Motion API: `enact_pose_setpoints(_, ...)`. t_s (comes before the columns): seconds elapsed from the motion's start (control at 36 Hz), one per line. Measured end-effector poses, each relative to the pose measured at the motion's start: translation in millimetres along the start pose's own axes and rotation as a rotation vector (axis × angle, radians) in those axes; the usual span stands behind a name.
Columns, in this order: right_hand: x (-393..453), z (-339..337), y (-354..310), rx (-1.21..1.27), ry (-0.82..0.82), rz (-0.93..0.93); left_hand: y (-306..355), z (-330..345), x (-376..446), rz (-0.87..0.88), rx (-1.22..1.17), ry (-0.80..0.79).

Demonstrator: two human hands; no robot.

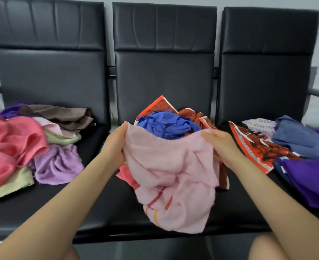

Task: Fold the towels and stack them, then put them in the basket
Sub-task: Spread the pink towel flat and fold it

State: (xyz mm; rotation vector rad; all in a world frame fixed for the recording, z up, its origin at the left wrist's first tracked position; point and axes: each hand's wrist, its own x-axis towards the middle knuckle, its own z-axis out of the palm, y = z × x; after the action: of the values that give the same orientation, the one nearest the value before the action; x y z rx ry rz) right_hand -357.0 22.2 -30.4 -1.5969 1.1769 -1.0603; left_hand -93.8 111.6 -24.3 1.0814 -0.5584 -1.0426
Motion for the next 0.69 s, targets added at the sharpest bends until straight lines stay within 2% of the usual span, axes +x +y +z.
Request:
enact_pose_setpoints(0.06,0.3,-11.9,-5.2,0.234,0.118,0.027,5.8,-3.4,1.5,0.144,0.12,0.073)
enact_pose_setpoints(0.11,2.5,-21.5,-8.7,0.405,0.182,0.017,10.3,-8.0,0.6,0.36,0.401,0.094)
enact_pose_setpoints(0.19,4.3,-25.4,-13.1,0.397,0.262,0.035,9.7,-6.0,-4.9,0.54,0.619,0.072)
enact_pose_setpoints(0.36,7.8,-23.7,-13.4,0.165,0.402,0.038,1.6,-11.7,-4.6,0.497,0.798,0.089)
enact_pose_setpoints(0.5,30.5,-32.0,-41.8,0.008,0.426,-0.093,22.7,-10.1,8.6,0.444,0.726,0.153)
enact_pose_setpoints(0.69,118.5,-41.6,-90.0,-0.212,0.453,-0.224,72.1,27.6,73.0,0.493,0.682,0.176)
